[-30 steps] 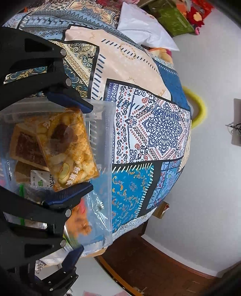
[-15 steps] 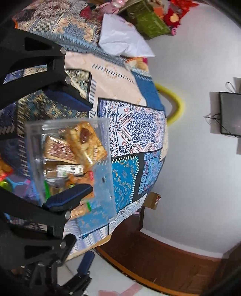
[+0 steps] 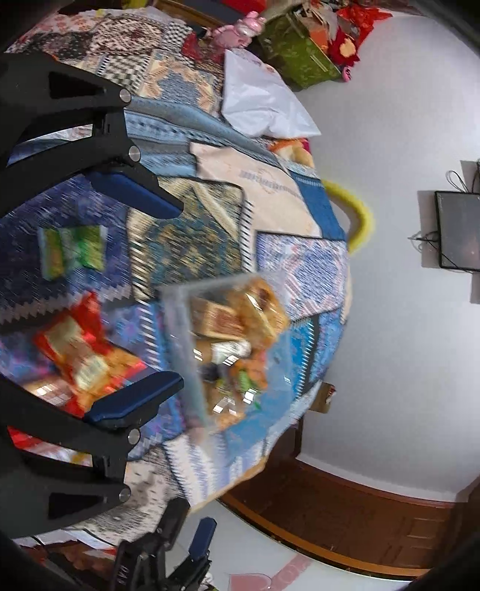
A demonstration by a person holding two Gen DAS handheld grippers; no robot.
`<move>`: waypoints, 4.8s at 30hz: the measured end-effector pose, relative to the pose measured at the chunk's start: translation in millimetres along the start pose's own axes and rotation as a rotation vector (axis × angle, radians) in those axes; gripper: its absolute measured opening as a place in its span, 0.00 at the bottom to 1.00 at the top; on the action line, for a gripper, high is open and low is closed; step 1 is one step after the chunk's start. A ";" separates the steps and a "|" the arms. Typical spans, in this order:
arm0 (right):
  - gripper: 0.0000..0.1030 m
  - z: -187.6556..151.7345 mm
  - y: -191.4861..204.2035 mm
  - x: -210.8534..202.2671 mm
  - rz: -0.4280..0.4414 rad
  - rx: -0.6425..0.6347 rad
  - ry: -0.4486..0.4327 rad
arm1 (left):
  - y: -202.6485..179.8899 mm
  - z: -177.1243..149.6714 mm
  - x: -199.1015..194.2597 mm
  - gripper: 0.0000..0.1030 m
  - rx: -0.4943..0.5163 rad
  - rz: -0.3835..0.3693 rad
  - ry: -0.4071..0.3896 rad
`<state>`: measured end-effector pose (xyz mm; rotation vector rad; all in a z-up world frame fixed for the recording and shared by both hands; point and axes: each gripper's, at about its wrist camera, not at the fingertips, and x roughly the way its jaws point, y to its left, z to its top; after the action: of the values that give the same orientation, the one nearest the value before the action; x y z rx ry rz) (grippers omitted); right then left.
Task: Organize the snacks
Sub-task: 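Grasp the green snack packet with the left gripper while the right grasps the yellow chip bag, then carry the green packet and yellow chip bag into the clear box, open both grippers, then grasp a red snack bag with the left gripper while the right grasps a red-and-silver bag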
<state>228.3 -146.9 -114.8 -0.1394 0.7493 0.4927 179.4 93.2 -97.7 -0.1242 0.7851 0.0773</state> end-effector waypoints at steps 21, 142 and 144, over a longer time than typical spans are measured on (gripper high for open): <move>0.74 -94.1 -8.2 37.3 0.035 0.138 0.223 | 42.1 -94.5 45.0 0.82 -0.069 0.029 0.216; 0.78 -93.2 66.0 38.1 0.056 -0.002 0.202 | -12.0 -119.7 -3.2 0.67 0.000 -0.086 0.151; 0.78 -98.2 59.2 35.8 0.049 0.013 0.199 | -15.1 -120.1 1.7 0.67 0.003 -0.089 0.161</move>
<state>161.8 -110.2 -207.8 -0.1597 0.9521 0.5259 98.3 61.4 -181.8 -0.1639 0.9394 -0.0183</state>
